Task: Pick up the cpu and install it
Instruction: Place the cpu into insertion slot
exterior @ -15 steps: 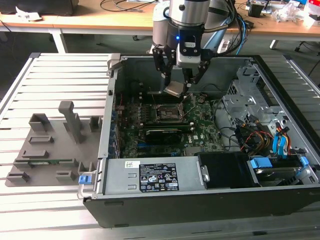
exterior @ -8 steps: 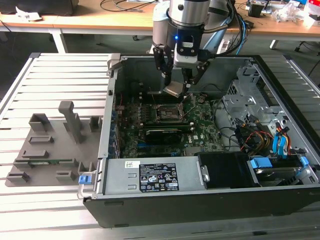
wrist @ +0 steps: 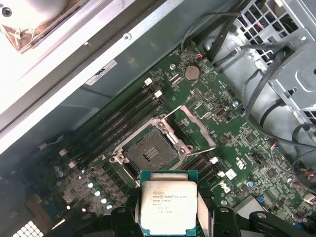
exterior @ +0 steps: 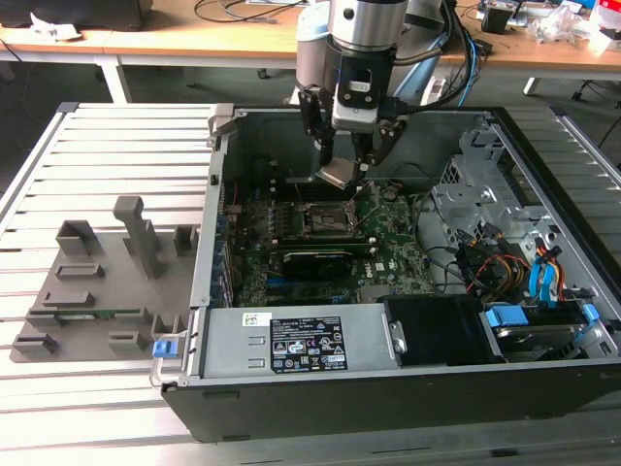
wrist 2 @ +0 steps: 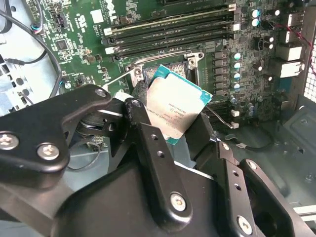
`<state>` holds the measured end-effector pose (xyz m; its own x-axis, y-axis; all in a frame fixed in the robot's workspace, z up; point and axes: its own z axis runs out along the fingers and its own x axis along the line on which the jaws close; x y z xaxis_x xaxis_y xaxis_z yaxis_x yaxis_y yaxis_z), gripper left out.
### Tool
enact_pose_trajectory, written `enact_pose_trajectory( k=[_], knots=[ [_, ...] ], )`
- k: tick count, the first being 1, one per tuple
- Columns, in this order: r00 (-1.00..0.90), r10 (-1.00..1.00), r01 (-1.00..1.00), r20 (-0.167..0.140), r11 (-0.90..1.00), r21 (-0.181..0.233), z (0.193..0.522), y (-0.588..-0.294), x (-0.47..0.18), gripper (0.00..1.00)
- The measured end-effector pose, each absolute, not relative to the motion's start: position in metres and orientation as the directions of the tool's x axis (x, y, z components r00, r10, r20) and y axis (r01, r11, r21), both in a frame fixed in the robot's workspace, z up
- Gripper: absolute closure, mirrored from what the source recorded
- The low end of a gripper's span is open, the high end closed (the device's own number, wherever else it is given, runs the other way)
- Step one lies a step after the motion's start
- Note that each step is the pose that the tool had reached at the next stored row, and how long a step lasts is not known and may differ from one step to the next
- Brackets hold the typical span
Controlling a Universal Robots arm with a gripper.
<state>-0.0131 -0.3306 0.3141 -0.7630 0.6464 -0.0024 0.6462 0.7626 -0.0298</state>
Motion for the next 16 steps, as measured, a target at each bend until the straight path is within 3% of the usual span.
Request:
enact_pose_trajectory(
  k=[16],
  knots=[
    [-0.668, 0.744, 0.744, -0.007, 0.667, -0.034, 0.3138, -0.3306, -0.0131, 0.45]
  ],
)
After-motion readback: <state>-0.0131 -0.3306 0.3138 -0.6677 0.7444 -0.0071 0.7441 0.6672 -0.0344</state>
